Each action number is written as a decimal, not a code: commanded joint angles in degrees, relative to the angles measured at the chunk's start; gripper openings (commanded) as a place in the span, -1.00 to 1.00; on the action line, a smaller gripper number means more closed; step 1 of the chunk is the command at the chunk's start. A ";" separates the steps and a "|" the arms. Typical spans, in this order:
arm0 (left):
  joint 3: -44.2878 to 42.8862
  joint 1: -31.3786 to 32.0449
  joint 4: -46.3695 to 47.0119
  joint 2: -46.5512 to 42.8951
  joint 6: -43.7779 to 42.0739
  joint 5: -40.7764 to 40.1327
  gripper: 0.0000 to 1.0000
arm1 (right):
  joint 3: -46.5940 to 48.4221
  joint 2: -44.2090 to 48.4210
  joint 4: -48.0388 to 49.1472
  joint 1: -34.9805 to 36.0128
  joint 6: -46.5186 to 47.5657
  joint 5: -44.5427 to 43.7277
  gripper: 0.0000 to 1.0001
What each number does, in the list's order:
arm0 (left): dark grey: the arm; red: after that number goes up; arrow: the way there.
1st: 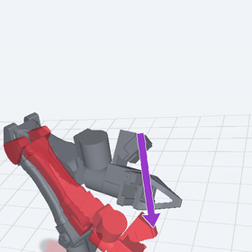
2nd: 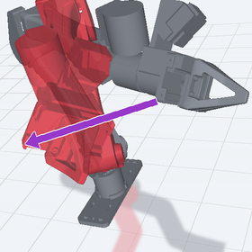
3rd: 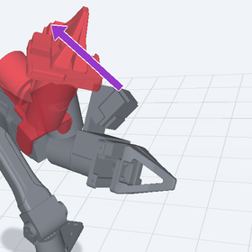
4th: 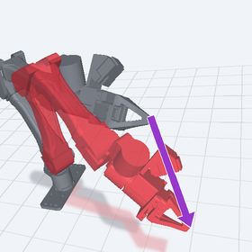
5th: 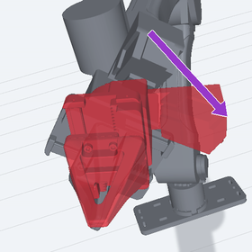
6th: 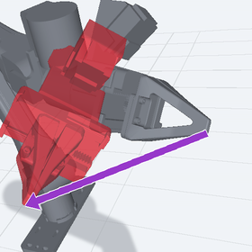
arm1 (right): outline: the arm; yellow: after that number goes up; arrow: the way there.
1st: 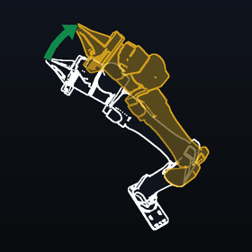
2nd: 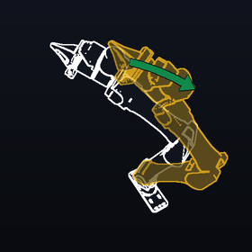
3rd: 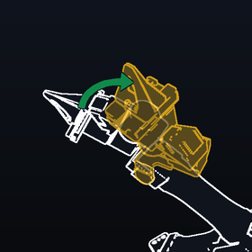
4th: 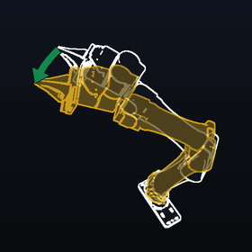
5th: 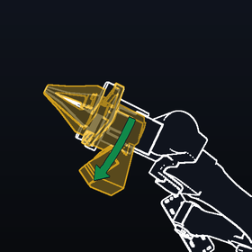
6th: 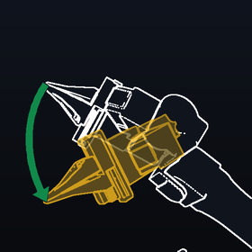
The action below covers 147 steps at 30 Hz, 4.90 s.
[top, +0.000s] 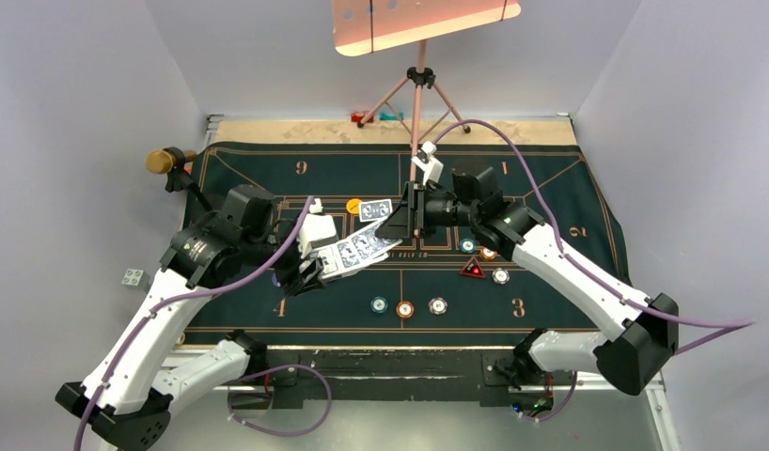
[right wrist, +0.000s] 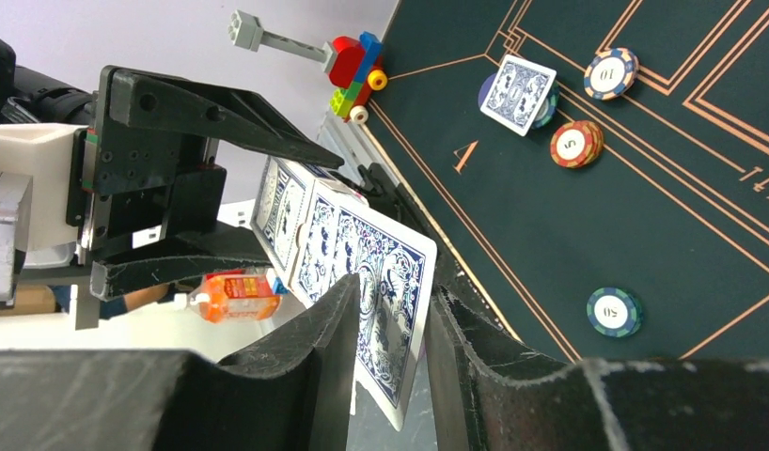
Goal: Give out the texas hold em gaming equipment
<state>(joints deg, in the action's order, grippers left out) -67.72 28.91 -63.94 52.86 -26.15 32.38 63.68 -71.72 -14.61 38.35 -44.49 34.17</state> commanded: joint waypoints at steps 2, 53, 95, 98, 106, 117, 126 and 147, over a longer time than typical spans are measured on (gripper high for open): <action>-2.33 -0.35 2.15 -0.65 -0.40 1.46 -1.00 | 3.61 2.64 -3.03 0.15 3.74 -2.46 -0.30; -2.15 -0.39 1.58 -1.50 -0.74 1.36 -1.00 | -17.19 8.21 -4.69 -27.95 3.63 -1.91 -1.00; -2.81 -0.34 1.20 -1.00 -0.88 1.53 -1.00 | -27.28 10.54 -15.92 -29.09 6.32 -25.77 0.12; -2.74 -0.37 1.49 -0.83 -0.77 1.54 -1.00 | -22.53 14.00 -17.51 -28.74 6.84 -22.77 0.34; -2.76 -0.35 1.54 -0.46 -0.85 1.67 -1.00 | -5.21 13.74 -11.33 -20.76 5.32 -5.40 0.78; -2.55 -0.34 1.37 -0.89 -0.92 1.26 -1.00 | 8.56 1.42 -5.89 -3.21 4.75 -1.72 0.88; -2.59 -0.36 1.43 -1.07 -0.92 1.25 -1.00 | 10.35 -4.45 -5.38 3.66 6.29 -1.08 0.92; -2.93 -0.39 1.68 -1.03 -0.62 1.41 -1.00 | 5.42 -6.24 -4.31 6.22 5.56 -0.63 0.89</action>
<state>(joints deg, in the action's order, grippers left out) -68.40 28.91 -64.12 52.58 -26.55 32.38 69.38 -78.67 -20.05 44.36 -39.59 32.73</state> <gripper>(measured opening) 0.707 0.978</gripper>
